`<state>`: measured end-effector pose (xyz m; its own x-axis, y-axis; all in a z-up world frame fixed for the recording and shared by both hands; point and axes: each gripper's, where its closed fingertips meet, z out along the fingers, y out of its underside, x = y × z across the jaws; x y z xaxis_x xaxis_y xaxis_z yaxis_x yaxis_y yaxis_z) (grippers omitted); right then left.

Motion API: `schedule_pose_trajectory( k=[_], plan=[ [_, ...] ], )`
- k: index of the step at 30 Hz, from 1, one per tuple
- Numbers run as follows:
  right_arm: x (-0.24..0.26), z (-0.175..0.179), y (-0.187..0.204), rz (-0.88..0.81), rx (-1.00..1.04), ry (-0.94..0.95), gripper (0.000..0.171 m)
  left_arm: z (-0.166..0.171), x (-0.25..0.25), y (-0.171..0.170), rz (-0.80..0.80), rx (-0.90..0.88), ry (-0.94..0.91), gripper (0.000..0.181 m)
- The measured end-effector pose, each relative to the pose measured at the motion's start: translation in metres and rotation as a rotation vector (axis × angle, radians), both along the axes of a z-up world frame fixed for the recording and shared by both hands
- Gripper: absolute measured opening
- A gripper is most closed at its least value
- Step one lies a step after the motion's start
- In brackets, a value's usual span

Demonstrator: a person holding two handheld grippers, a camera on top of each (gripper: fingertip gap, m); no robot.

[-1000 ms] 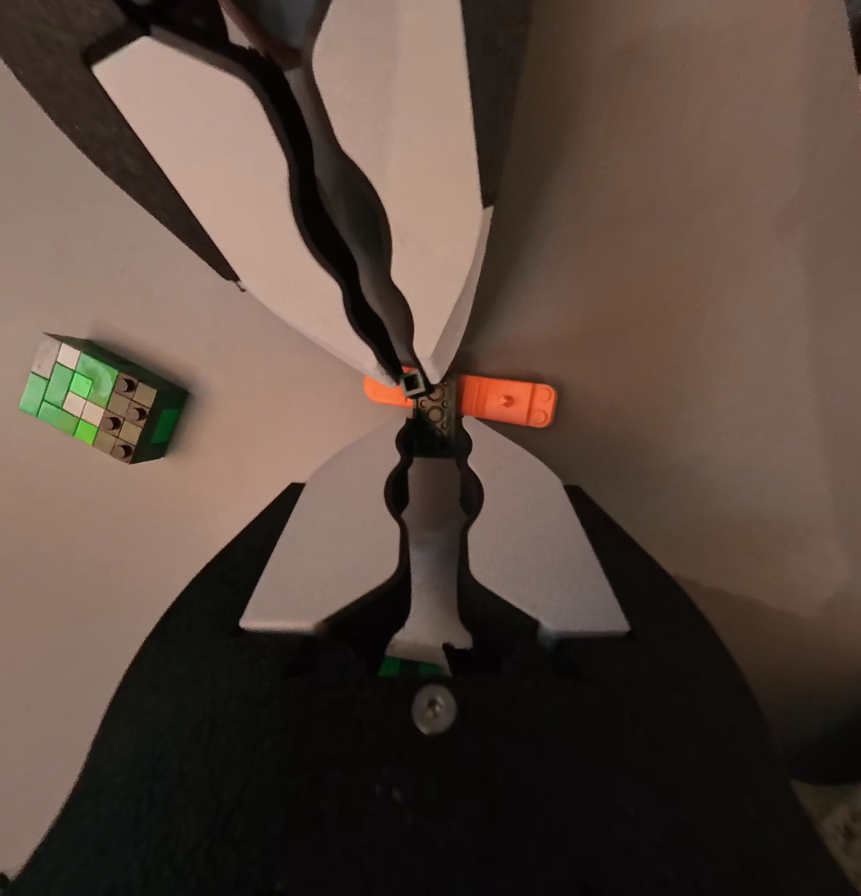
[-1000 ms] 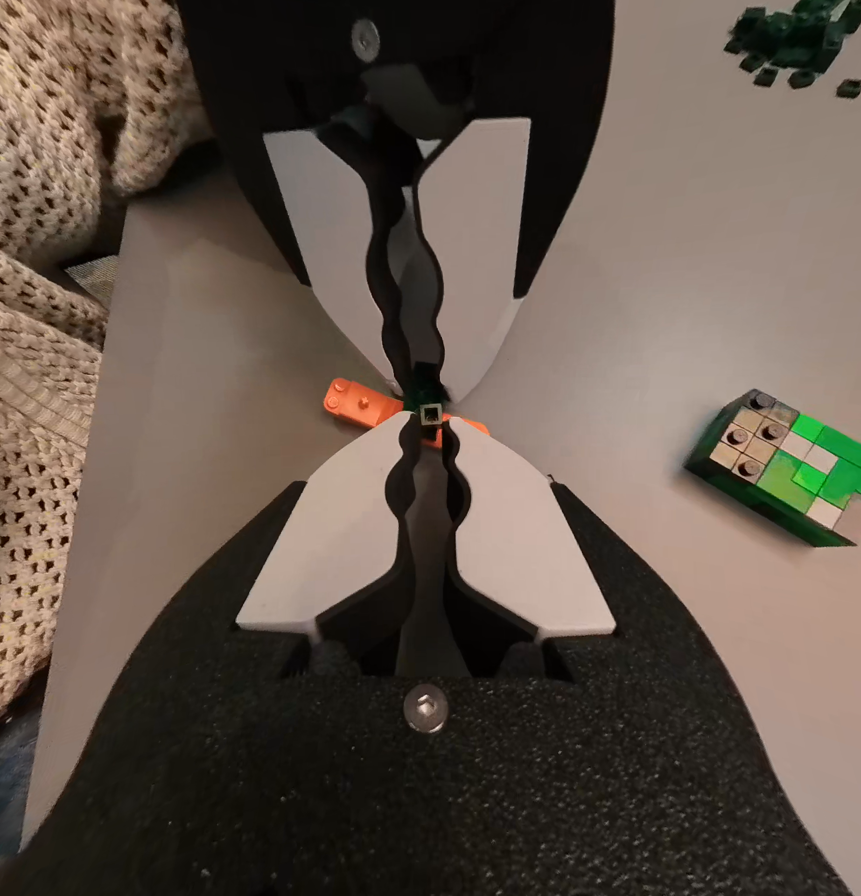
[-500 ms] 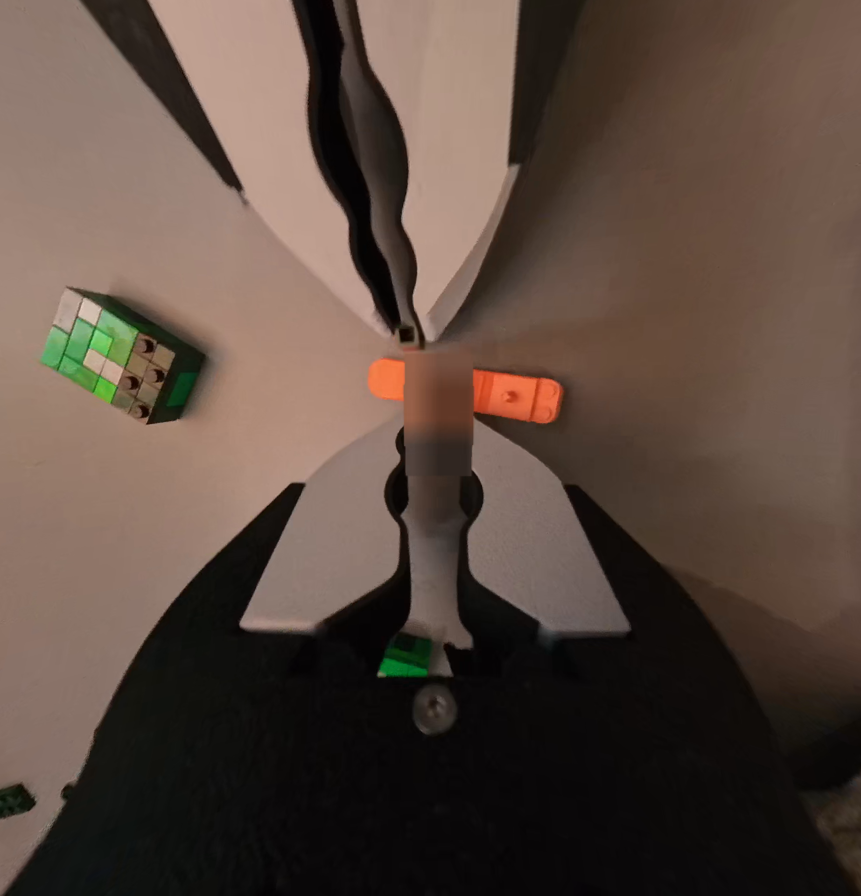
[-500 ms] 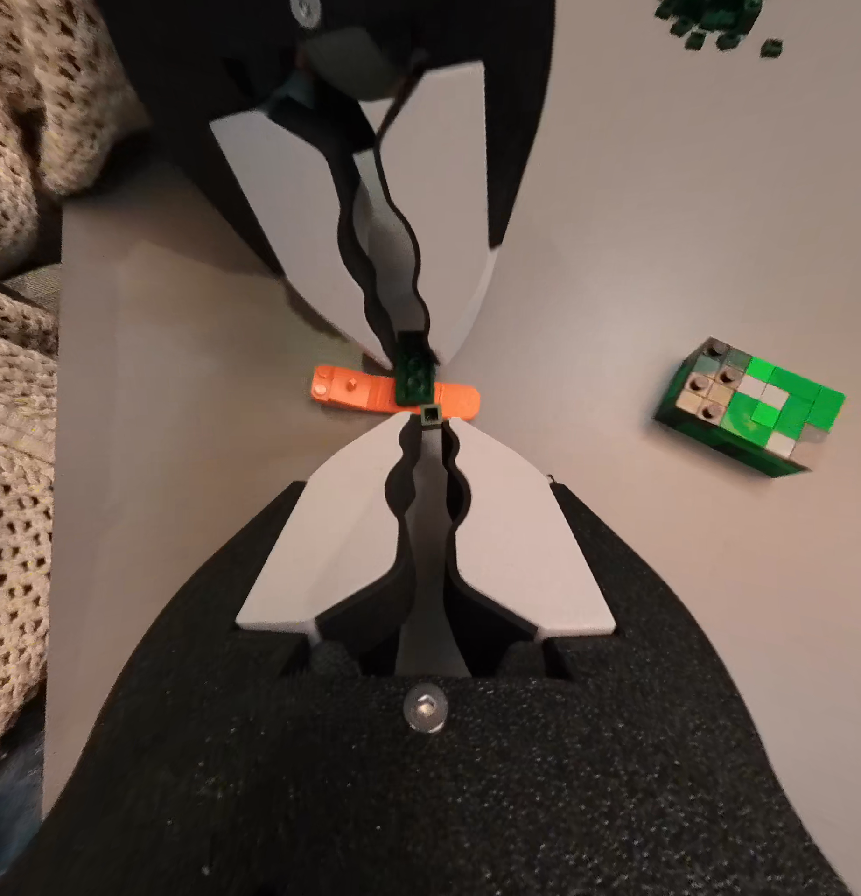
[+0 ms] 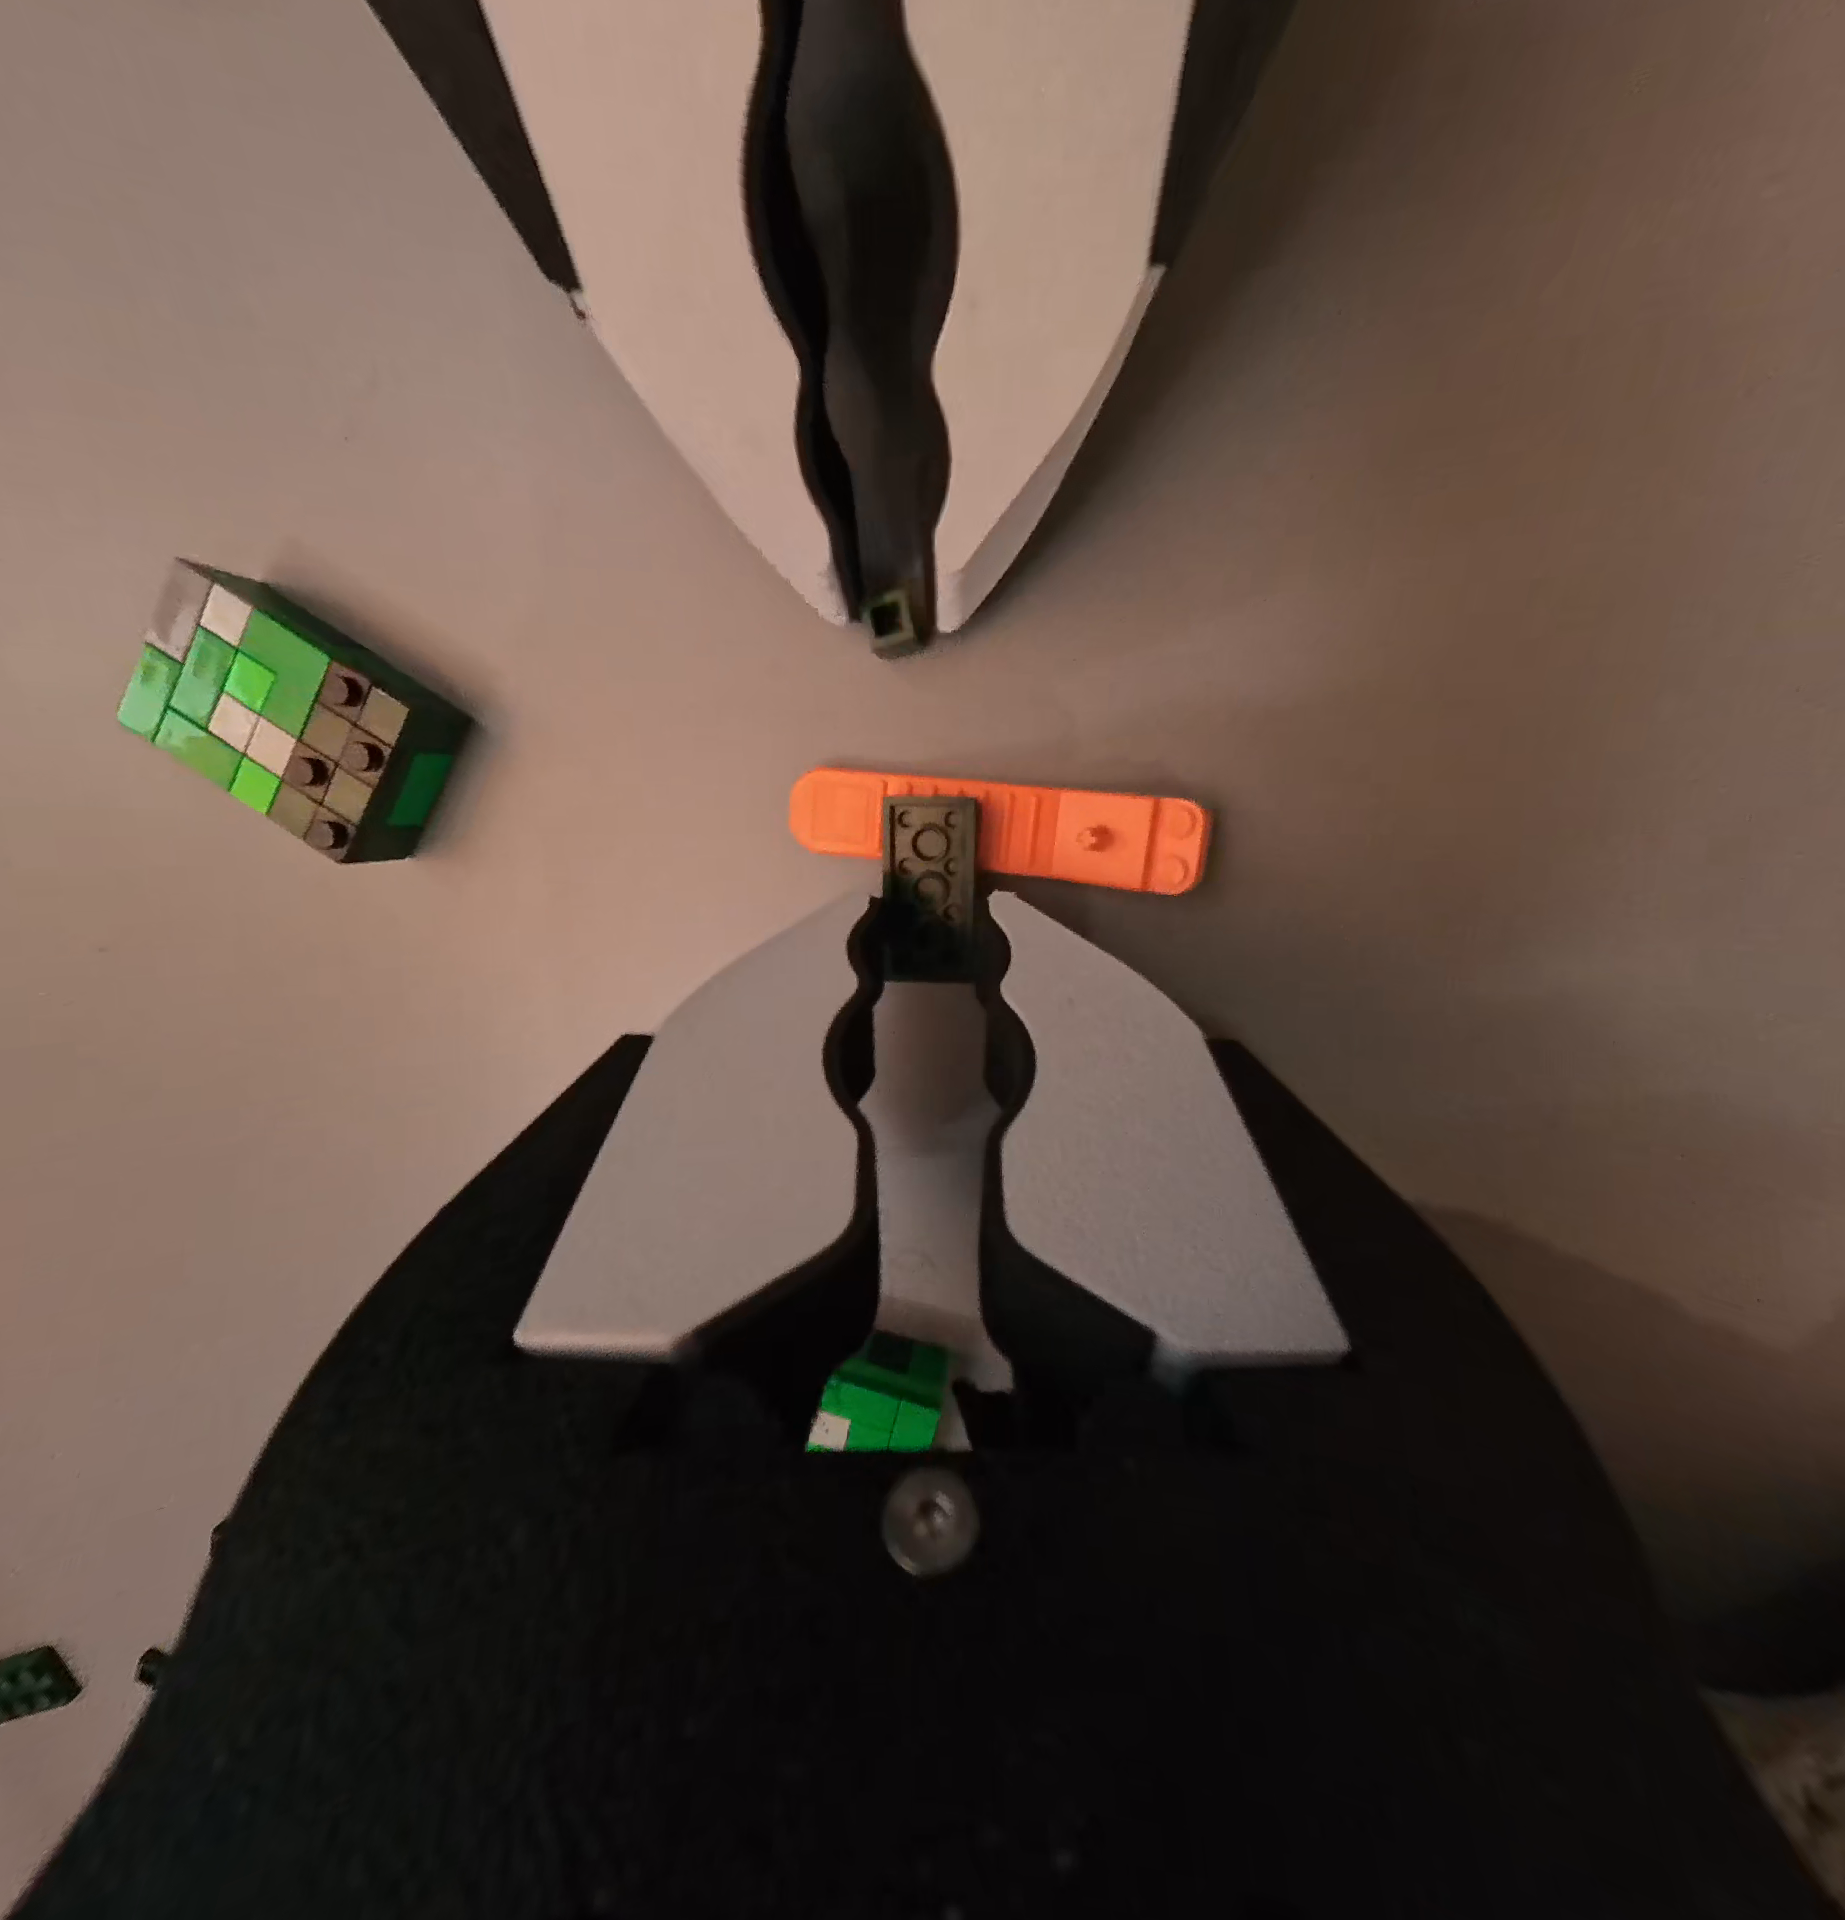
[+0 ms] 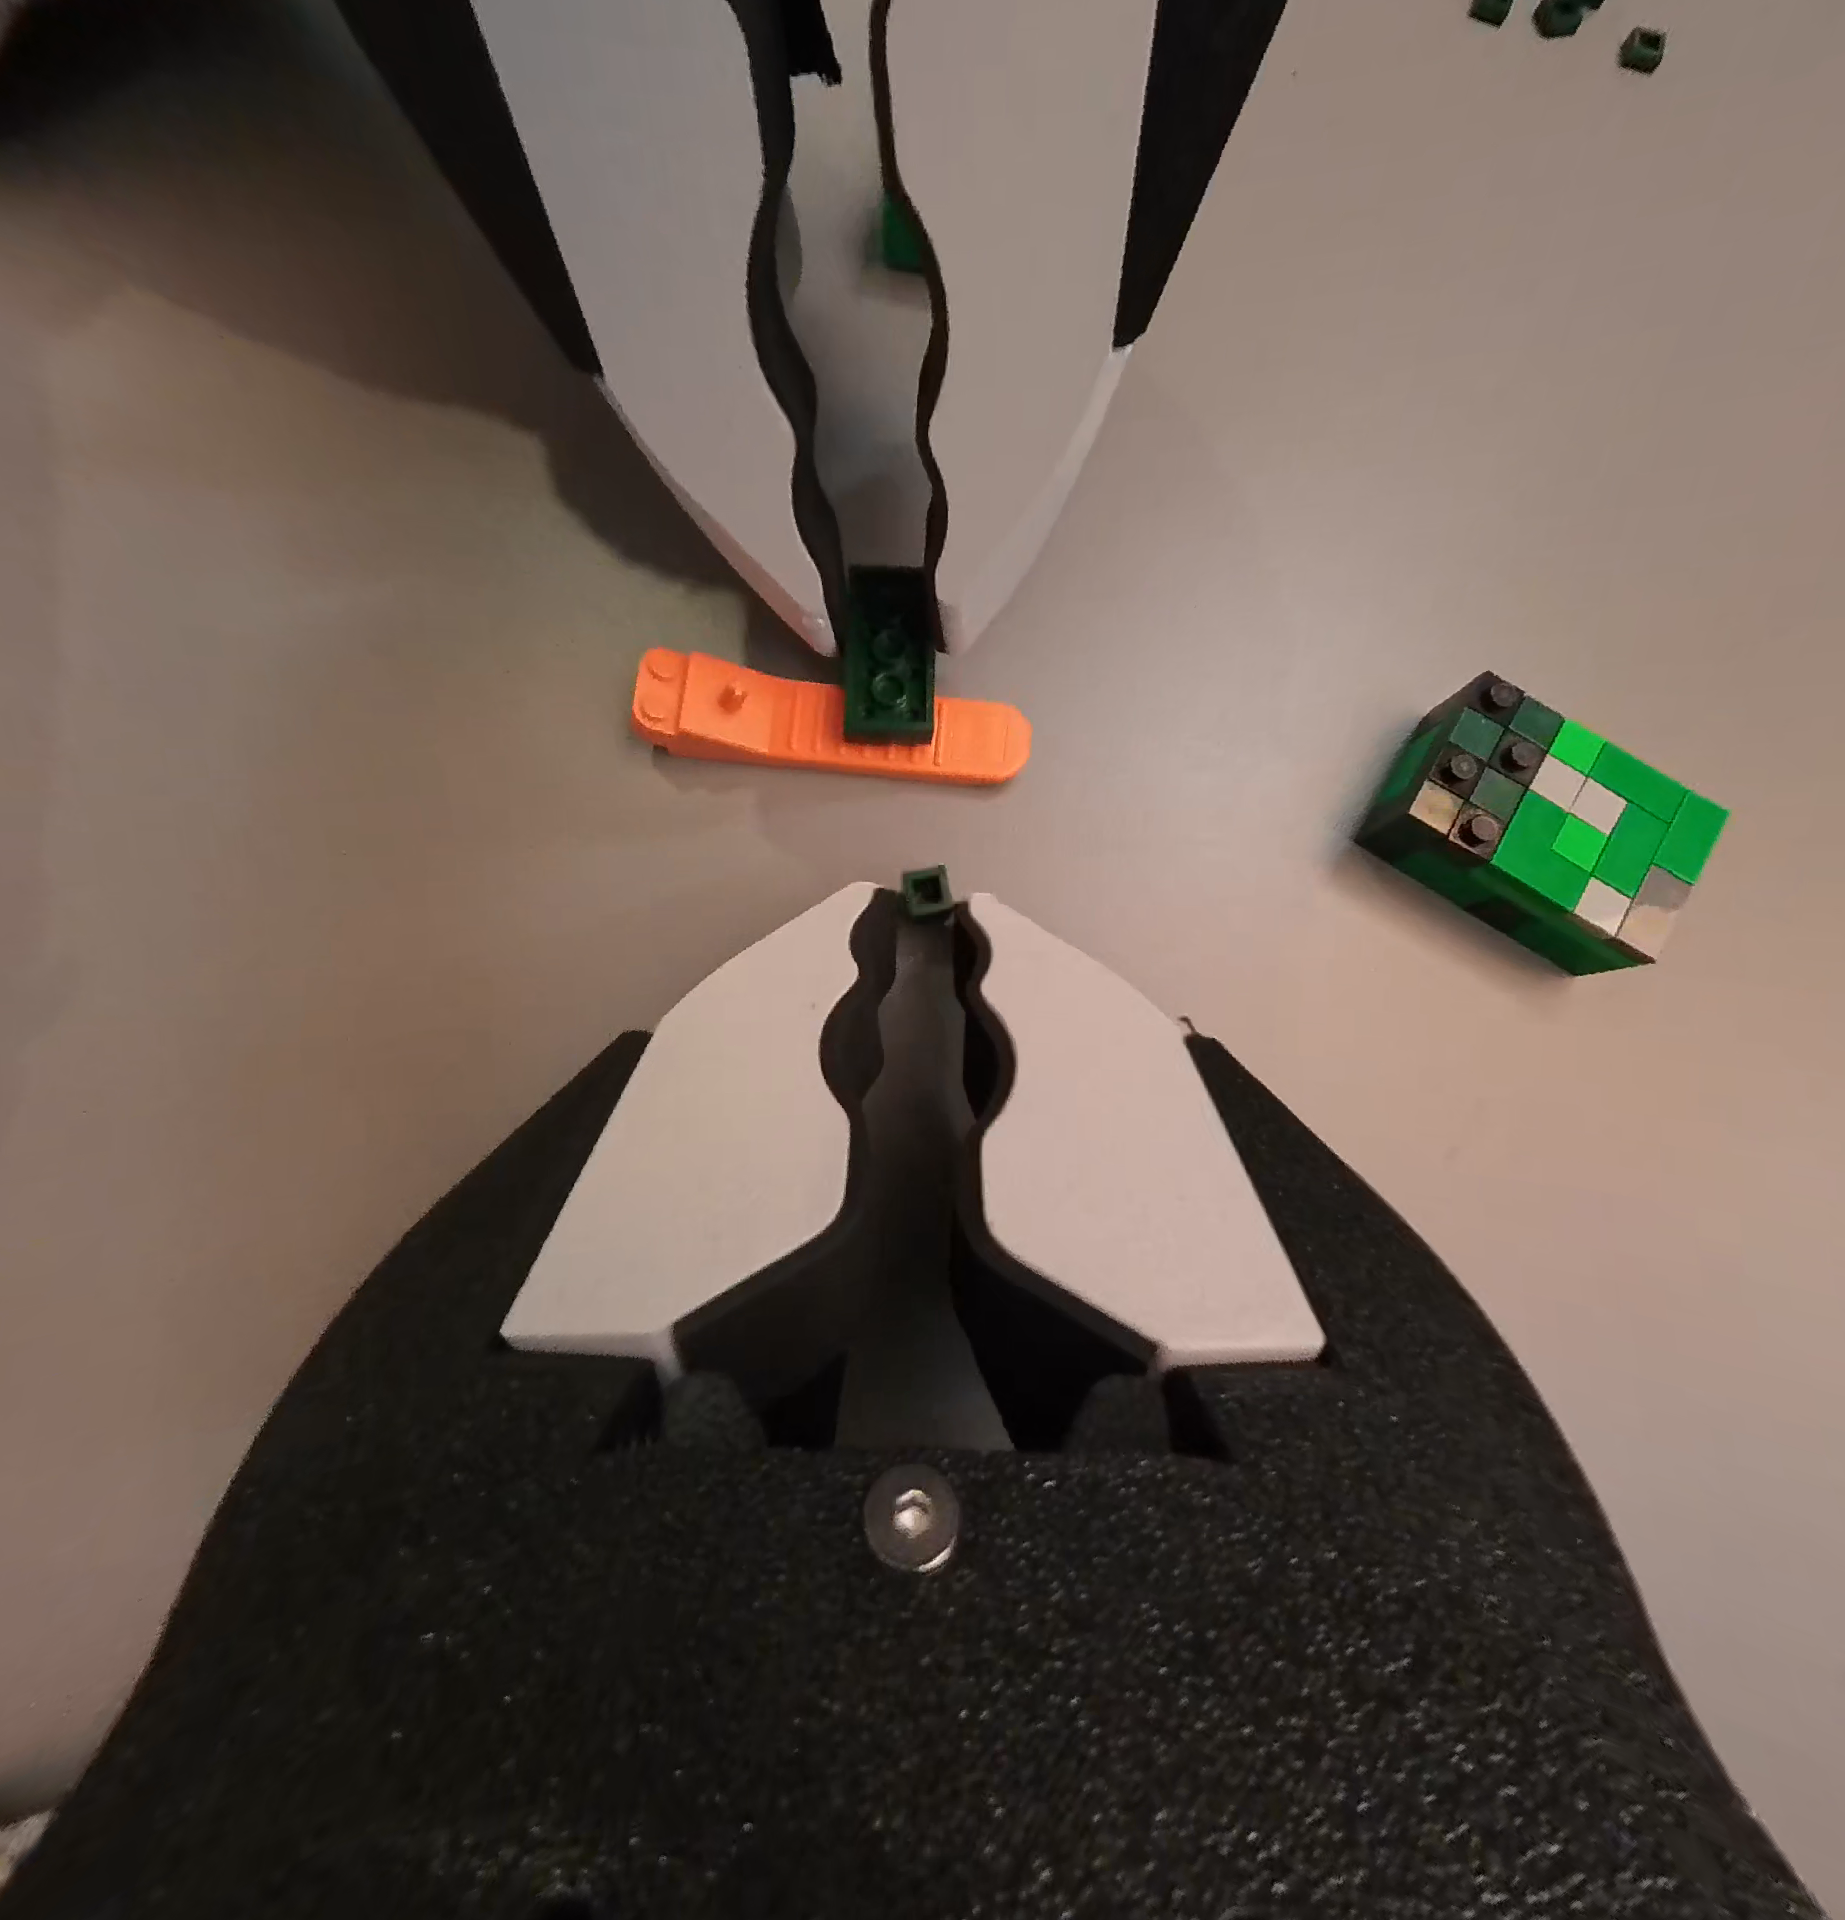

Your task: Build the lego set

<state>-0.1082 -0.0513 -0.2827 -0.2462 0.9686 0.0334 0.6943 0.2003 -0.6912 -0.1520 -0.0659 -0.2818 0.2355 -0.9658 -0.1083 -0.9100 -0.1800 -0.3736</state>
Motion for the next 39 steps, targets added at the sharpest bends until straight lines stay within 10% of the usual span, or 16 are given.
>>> schedule_pose_trajectory(
  k=[39],
  plan=[
    [0.001,0.008,-0.003,0.056,-0.032,0.087,0.012,0.001,0.0,-0.003,-0.017,-0.012,-0.016,0.016]
  ],
)
